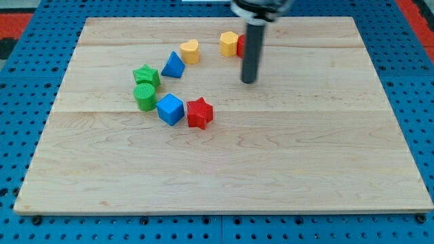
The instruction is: Move the yellow hexagon to the left of the red circle
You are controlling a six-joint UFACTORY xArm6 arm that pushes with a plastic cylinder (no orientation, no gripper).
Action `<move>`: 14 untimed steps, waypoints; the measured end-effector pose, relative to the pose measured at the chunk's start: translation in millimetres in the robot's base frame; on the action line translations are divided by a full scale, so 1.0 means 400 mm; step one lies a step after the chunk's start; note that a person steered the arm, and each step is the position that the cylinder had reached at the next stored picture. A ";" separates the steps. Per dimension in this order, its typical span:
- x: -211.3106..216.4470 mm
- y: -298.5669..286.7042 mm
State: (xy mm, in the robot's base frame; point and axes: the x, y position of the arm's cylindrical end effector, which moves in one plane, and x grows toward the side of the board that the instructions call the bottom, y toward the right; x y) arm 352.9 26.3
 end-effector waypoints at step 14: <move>-0.212 -0.149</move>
State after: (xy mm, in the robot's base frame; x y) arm 268.1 -33.4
